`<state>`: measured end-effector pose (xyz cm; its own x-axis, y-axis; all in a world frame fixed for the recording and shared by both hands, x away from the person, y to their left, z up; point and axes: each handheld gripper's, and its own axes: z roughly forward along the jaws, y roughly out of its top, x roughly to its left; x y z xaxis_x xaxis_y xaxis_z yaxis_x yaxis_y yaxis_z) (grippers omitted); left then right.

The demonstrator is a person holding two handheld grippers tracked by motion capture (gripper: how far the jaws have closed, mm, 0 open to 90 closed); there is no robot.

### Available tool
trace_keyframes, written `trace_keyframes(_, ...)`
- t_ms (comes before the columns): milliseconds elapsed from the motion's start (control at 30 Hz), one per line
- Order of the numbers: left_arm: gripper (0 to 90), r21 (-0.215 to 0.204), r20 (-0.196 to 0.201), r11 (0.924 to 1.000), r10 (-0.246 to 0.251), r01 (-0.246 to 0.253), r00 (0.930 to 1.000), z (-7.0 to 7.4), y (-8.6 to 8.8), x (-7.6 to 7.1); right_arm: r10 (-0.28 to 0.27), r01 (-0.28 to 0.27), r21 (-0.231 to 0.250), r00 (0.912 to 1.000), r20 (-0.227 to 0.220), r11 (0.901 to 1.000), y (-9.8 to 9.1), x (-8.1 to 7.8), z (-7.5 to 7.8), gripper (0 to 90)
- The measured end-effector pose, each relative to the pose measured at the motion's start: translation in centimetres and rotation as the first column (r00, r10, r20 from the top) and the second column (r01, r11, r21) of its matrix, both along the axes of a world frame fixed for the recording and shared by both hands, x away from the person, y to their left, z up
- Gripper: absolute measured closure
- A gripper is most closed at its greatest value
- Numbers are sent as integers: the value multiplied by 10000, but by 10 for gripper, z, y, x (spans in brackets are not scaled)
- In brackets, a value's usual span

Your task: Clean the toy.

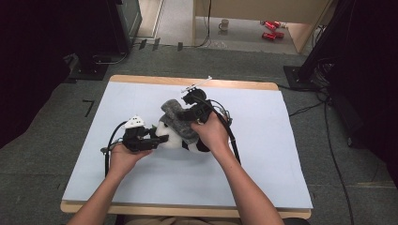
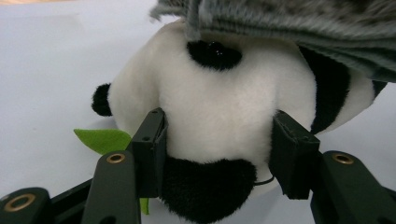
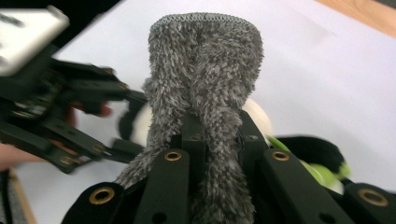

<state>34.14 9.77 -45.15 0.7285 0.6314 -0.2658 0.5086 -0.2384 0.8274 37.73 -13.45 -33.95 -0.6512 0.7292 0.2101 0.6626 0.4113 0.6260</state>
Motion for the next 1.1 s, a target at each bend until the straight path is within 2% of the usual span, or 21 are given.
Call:
trace_keyframes(100, 450, -39, -9, 10000, 16, -16, 10000, 0, 0, 0, 177, -178, 117, 9998, 51, 9998, 10, -2, 4, 788)
trace_keyframes(200, 447, -81, -50, 10000, 42, -42, 10000, 0, 1, 0, 334, -334, 150, 9994, -29, 9993, 22, -3, 0, 787)
trace_keyframes(267, 444, -113, -55, 9999, 80, -81, 10000, 1, 0, 0, 495, -493, 72, 9986, -181, 9988, 30, -2, -9, 787)
trace_keyframes(300, 444, -89, -61, 9999, 72, -73, 10000, 1, 0, 0, 581, -584, -67, 9975, -397, 9983, 35, -2, -15, 785)
trace_keyframes(367, 442, 64, -77, 10000, 64, -63, 10000, 0, 0, 0, 672, -692, -424, 9966, -473, 9967, 39, -3, -27, 783)
trace_keyframes(400, 442, 96, -77, 9999, 36, -35, 10000, 0, 1, 0, 644, -665, -436, 9968, -473, 9968, 39, -3, -30, 783)
trace_keyframes(533, 443, 143, 39, 9999, 20, -20, 10000, 0, -2, -1, 812, -826, -806, 9965, -206, 9933, 28, -3, -35, 784)
trace_keyframes(600, 444, 188, 74, 9998, -6, 4, 10000, 0, -3, -2, 777, -795, -833, 9967, -246, 9933, 21, -2, -35, 784)
trace_keyframes(800, 448, -32, -185, 9999, -162, 162, 9997, -1, 1, 1, 273, -305, -1253, 9993, -273, 9916, -6, -1, -31, 783)
trace_keyframes(933, 447, -33, -228, 9997, -224, 224, 9995, 1, 0, 1, 120, -180, -850, 9974, -715, 9962, -22, 3, -29, 782)
trace_keyframes(1100, 447, -5, -327, 9997, -238, 238, 9992, 0, 2, 1, -125, 75, -746, 9977, -668, 9972, -30, 7, -22, 787)
